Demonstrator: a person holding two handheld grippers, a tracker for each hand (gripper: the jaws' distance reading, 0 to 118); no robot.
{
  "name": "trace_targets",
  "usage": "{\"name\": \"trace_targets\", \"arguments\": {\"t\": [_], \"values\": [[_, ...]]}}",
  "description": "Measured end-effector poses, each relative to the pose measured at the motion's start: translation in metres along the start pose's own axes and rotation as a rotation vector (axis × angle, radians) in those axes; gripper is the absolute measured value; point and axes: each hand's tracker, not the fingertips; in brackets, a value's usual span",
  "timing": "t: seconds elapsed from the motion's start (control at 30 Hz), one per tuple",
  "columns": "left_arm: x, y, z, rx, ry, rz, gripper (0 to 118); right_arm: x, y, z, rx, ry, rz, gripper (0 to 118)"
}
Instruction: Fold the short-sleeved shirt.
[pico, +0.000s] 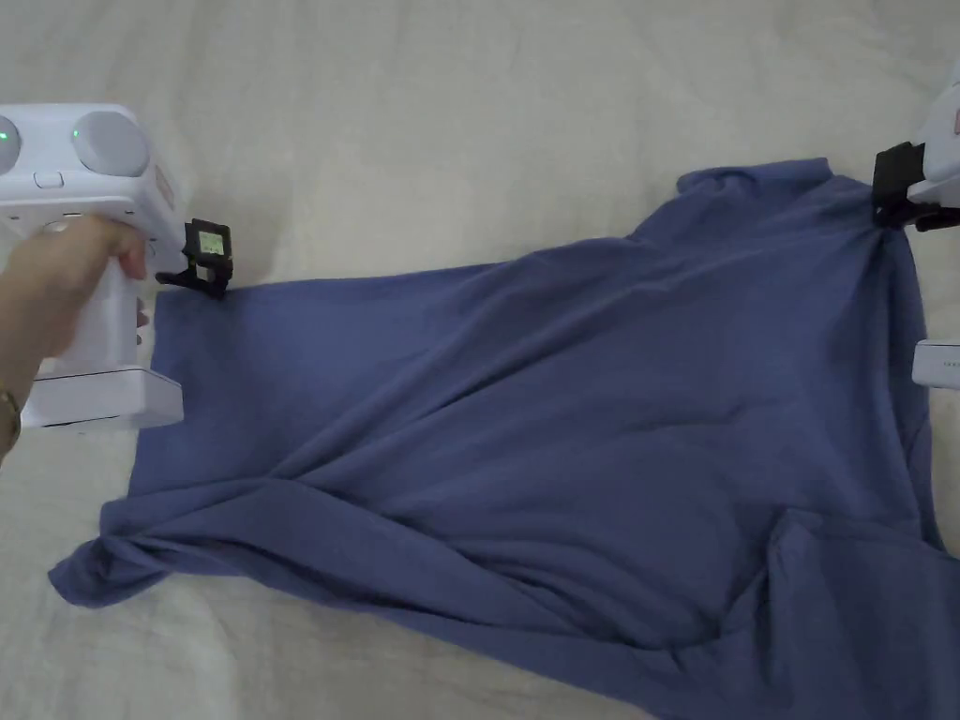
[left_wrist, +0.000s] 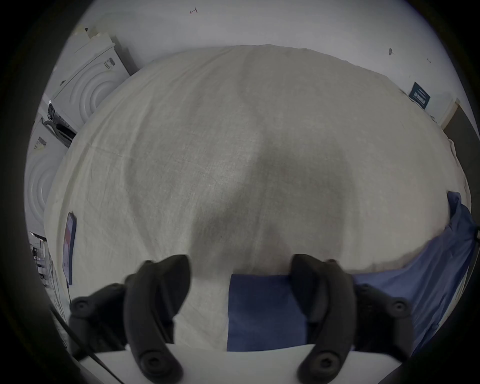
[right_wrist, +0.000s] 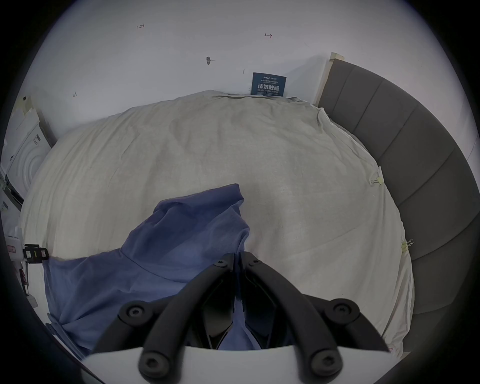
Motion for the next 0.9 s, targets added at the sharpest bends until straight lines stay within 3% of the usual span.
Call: {"name": "trace_targets", "arguments": {"t": [0.07,0.2,0.33,0.63,0.9], "values": [[0.003,-0.006,0.006,0.004,-0.007,-0.006,71,0.0,0.0,-0.001,-0.003,0.0,0.003,3],[0.008,-0.006,0.012,-0.001,-0.065,-0.013,24,-0.001,0.001,-0.002,-0.002,-0.002,0.012,3],[0.011,-0.009,0.014,-0.005,-0.076,-0.05,0,-0.003,-0.002,0.001,-0.003,0.0,0.01,3],[-0.005,-0.009,0.058,0.061,-0.178,-0.018,0,0.002,-0.002,0.016,-0.005,0.024,-0.041,3],[-0.019,0.009,0.147,0.268,-0.205,0.007,0,0.011,0.018,0.093,0.1,0.061,-0.114,3]]}}
